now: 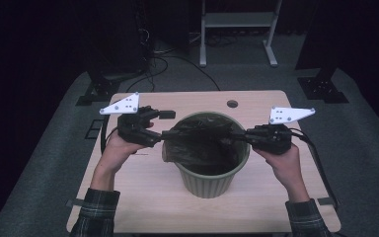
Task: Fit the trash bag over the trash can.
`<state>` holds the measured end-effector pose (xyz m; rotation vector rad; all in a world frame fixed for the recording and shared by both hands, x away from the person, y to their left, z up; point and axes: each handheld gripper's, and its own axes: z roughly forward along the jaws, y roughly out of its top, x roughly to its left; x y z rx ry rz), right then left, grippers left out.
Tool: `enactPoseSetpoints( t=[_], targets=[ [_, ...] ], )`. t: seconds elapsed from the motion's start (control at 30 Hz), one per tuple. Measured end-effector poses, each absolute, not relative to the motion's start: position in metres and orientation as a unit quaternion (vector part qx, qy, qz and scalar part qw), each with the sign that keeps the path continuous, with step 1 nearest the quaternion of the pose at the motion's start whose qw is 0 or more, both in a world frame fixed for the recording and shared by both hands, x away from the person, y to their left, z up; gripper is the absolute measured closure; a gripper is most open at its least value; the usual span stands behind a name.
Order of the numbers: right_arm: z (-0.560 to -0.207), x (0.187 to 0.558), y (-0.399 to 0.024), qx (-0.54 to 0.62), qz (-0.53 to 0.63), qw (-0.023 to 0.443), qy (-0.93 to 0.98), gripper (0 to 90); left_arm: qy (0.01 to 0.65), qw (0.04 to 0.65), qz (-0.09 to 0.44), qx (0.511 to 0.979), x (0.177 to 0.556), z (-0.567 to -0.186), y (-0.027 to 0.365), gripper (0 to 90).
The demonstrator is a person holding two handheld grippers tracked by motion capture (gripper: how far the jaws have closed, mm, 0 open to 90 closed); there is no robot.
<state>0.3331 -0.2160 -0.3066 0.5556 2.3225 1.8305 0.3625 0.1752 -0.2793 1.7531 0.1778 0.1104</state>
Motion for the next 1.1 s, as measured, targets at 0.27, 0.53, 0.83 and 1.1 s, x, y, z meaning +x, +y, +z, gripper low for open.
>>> enactPoseSetpoints(
  t=[0.27, 0.53, 0.83, 1.1],
  targets=[
    [-0.310, 0.336, -0.219, 0.192, 0.606, 0.067, 0.769, 90.0, 0.053, 0.642, 0.042, 0.764, 0.361, -0.268, 0.174, 47.4],
    [-0.312, 0.335, -0.219, 0.193, 0.600, 0.071, 0.773, 90.0, 0.038, 0.651, 0.041, 0.757, 0.360, -0.254, 0.163, 53.0],
    [-0.313, 0.337, -0.217, 0.195, 0.599, 0.069, 0.773, 90.0, 0.008, 0.642, 0.035, 0.766, 0.354, -0.244, 0.138, 51.6],
    [-0.314, 0.336, -0.216, 0.194, 0.598, 0.068, 0.774, 90.0, 0.016, 0.625, 0.025, 0.780, 0.360, -0.250, 0.122, 79.0]
  ],
)
